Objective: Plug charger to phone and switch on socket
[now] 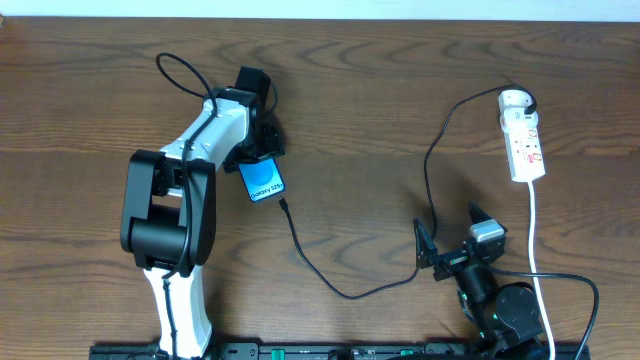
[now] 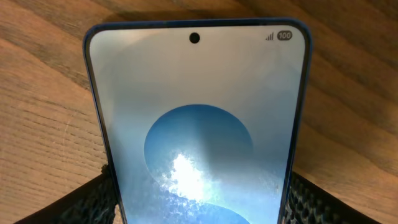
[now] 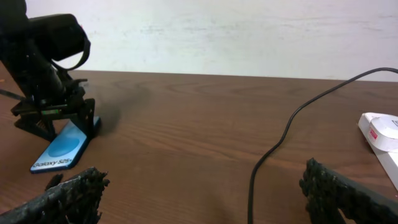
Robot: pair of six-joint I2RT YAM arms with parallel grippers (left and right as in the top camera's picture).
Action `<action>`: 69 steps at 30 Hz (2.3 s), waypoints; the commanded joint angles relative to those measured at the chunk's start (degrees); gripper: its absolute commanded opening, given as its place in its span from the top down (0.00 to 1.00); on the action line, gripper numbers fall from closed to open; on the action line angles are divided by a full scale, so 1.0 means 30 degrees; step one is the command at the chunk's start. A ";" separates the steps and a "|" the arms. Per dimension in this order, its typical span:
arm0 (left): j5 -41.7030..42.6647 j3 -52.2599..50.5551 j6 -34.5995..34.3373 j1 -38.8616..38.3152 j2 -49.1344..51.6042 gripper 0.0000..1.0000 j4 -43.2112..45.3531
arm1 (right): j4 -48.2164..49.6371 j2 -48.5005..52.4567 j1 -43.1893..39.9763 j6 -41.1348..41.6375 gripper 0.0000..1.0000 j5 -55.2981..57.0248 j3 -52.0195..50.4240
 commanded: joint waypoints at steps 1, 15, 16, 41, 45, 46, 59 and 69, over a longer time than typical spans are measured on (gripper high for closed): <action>0.0933 -0.1282 0.0058 0.0044 0.2324 0.26 -0.0372 | -0.0073 0.0000 -0.0087 0.0233 0.01 0.0022 -0.0029; 0.0925 0.0036 0.0066 0.0284 0.1909 0.31 -0.2098 | -0.0073 0.0000 -0.0087 0.0233 0.01 0.0022 -0.0029; 0.0925 0.0087 0.0058 0.0335 0.1705 0.31 -0.2186 | -0.0073 0.0000 -0.0087 0.0233 0.01 0.0022 -0.0029; 0.0940 0.0087 0.0058 0.0576 -0.4277 0.31 -0.2499 | -0.0073 0.0000 -0.0087 0.0233 0.01 0.0022 -0.0029; 0.1661 0.0087 0.0058 0.0576 -0.4823 0.31 -0.2579 | -0.0073 0.0000 -0.0087 0.0233 0.01 0.0022 -0.0029; 0.2011 0.0087 0.0058 0.0576 -0.4874 0.31 -0.2594 | -0.0073 0.0000 -0.0087 0.0233 0.01 0.0022 -0.0029; 0.6652 0.0087 0.0044 0.0583 -0.4932 0.31 -0.2747 | -0.0073 0.0000 -0.0087 0.0233 0.01 0.0022 -0.0029; 0.9938 0.0087 -0.0029 0.1996 -0.4932 0.31 -0.2798 | -0.0073 0.0000 -0.0087 0.0233 0.01 0.0022 -0.0029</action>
